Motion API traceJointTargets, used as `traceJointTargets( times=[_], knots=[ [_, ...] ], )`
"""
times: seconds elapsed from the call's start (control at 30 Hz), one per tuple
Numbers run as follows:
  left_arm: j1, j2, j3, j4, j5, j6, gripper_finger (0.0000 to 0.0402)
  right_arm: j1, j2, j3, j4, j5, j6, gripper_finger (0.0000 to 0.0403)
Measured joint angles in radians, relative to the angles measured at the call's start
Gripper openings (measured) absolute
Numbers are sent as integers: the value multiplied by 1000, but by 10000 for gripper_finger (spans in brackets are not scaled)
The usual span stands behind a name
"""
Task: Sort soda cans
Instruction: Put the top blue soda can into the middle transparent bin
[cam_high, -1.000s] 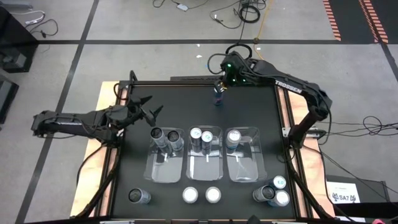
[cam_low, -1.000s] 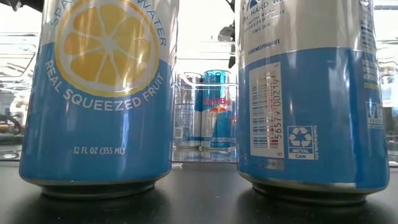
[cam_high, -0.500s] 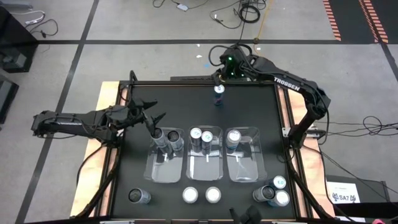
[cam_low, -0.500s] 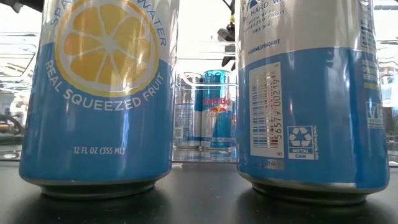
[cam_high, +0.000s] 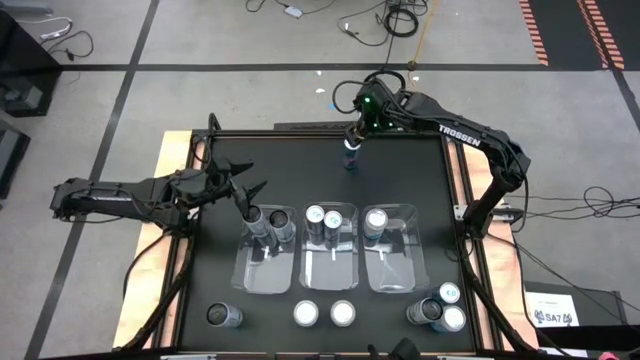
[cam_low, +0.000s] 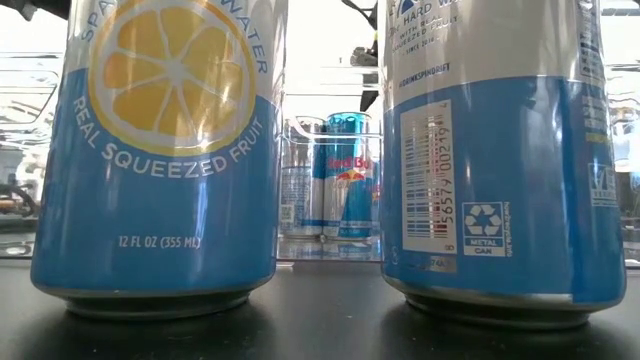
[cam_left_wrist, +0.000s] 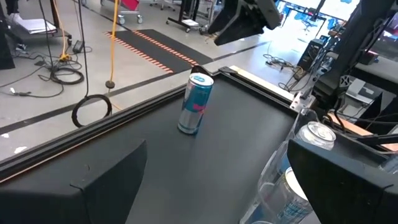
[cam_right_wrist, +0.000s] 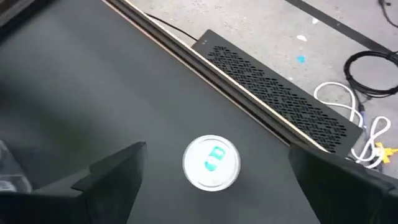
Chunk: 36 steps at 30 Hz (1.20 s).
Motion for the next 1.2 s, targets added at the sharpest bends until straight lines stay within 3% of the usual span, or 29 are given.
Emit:
traceJointTargets(
  times=[0.27,0.57,1.2],
  knots=[
    [0,0,0,0,0,-1,397,22,19,1,9,-1,105,379],
    [0,0,0,0,1,-1,397,7,132,0,-35,1,237,377],
    [0,0,0,0,1,-2,397,6,279,0,-40,4,234,367]
  ],
)
